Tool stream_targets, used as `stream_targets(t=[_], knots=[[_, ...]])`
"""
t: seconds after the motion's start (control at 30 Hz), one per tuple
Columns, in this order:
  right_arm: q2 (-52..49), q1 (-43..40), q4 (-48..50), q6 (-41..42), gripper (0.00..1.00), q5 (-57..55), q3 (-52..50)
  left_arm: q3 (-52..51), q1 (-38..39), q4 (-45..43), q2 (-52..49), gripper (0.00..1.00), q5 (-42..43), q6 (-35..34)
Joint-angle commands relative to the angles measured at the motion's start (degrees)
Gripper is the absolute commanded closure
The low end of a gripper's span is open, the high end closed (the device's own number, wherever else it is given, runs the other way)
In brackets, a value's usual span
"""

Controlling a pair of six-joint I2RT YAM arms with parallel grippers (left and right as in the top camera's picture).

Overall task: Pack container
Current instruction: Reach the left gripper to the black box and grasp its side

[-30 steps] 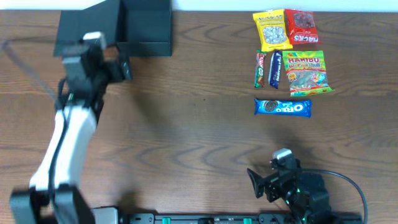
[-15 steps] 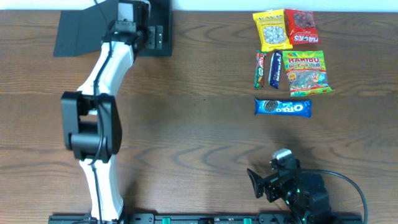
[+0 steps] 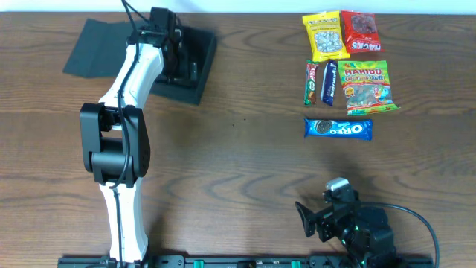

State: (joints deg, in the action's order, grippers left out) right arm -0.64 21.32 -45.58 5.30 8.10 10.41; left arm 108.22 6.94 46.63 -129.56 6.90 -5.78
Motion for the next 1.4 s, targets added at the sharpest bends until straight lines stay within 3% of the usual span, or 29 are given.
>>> stream_targets(t=[0.0,0.2,0.43,0.67,0.97,1.3,1.37], knots=[[0.3,0.5,-0.2,-1.1,0.01,0.3,-0.3,-0.3,0.3,5.4,-0.4,0.04,4.9,-5.5],[0.3,0.5,-0.2,-1.1,0.01,0.3,-0.3,-0.3,0.6,16.5,-0.3,0.05,4.7,-5.6],[0.3,0.5,-0.2,-1.1,0.01,0.3,-0.3,3.3,0.9,15.9,2.7,0.05,0.1,-4.7],[0.3,0.5,-0.2,-1.1,0.01,0.3,-0.3,7.4,3.6,13.8,7.9,0.05,-1.2,4.3],[0.3,0.5,-0.2,-1.1,0.01,0.3,-0.3,4.9,10.5,12.6,6.0,0.05,1.4,15.2],[0.3,0.5,-0.2,-1.1,0.01,0.3,-0.3,3.9,10.8,11.7,-0.5,0.05,0.0,13.9],[0.3,0.5,-0.2,-1.1,0.01,0.3,-0.3,3.9,10.8,12.1,-1.9,0.00,0.0,13.9]])
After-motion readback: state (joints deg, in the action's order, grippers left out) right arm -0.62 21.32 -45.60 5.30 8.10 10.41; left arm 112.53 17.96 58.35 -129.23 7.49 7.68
